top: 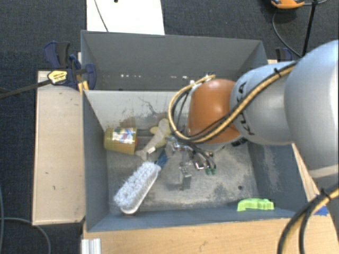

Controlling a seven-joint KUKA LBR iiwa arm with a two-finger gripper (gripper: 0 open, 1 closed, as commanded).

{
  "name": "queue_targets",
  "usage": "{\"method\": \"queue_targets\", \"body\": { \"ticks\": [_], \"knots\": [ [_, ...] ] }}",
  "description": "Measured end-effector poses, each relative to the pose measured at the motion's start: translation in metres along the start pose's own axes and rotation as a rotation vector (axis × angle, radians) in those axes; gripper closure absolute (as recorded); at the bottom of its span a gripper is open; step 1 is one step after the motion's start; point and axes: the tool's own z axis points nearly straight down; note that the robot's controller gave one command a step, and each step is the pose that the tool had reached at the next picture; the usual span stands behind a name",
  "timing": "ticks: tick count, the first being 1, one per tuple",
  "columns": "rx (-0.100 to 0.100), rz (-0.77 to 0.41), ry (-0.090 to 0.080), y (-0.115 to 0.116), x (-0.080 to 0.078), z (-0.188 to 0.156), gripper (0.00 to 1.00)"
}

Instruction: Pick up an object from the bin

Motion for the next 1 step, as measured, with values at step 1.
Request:
{"method": "queue_targets", "body": {
  "ticks": [1],
  "knots": [
    [-0.001,-0.058,0.001,0.034,-0.0306,0.0063,0.0]
  ]
}}
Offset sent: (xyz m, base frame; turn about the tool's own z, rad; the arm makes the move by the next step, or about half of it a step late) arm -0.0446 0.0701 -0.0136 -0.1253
